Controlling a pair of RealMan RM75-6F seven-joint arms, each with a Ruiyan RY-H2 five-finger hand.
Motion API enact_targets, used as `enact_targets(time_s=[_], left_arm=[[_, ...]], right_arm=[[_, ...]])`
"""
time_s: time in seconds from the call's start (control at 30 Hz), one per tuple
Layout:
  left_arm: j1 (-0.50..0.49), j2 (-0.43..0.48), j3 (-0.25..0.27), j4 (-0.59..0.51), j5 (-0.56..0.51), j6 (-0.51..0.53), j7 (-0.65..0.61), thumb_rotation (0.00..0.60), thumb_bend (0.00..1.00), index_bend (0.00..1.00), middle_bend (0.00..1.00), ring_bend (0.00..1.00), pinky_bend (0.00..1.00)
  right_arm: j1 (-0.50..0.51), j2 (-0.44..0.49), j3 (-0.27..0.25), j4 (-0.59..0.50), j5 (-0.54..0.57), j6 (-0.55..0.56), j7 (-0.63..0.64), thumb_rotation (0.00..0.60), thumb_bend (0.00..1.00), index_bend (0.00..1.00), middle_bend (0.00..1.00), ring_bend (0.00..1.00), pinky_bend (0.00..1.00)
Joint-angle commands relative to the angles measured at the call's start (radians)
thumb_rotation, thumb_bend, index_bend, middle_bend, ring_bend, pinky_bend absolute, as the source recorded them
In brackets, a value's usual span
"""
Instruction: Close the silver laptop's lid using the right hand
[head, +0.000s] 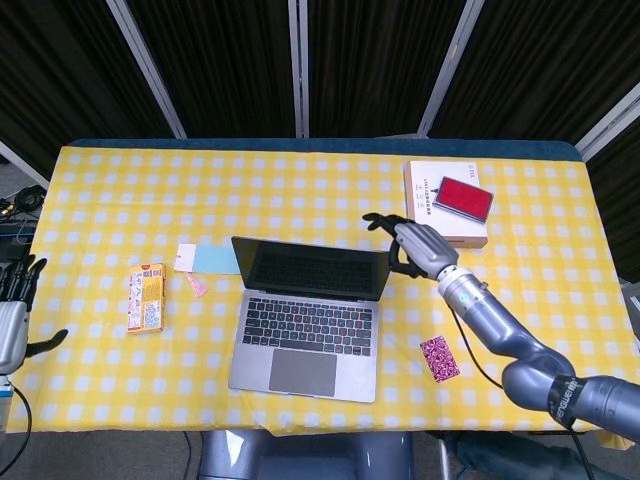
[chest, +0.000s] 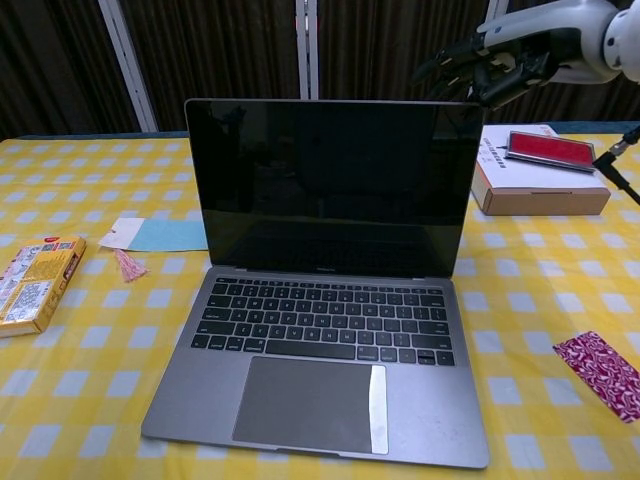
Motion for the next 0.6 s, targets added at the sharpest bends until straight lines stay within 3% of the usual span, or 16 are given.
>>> enact_targets(time_s=[0.03, 0.23, 0.6], left_arm=[[-0.002, 0.001, -0.003, 0.003, -0.008, -0.005, -0.004, 0.6, 0.0, 0.0, 0.0, 0.0, 0.0], [-0.005, 0.002, -0.002, 0.006, -0.013, -0.009, -0.007, 0.6, 0.0, 0.0, 0.0, 0.0, 0.0], [-0.007, 0.005, 0.002, 0.006, -0.016, -0.012, -0.01, 0.6, 0.0, 0.0, 0.0, 0.0, 0.0]], right_arm=[[0.034, -0.01, -0.015, 0.003, 0.044, -0.033, -0.005, 0.6, 1.0, 0.18, 0.24, 0.16, 0.22], [0.052, -0.017, -0.019, -0.022, 0.068, -0.034, 0.013, 0.6, 1.0, 0.21, 0.28, 0.21, 0.27], [0.047, 0.013, -0.02, -0.097, 0.043, -0.022, 0.043, 0.6, 1.0, 0.22, 0.3, 0.23, 0.29]])
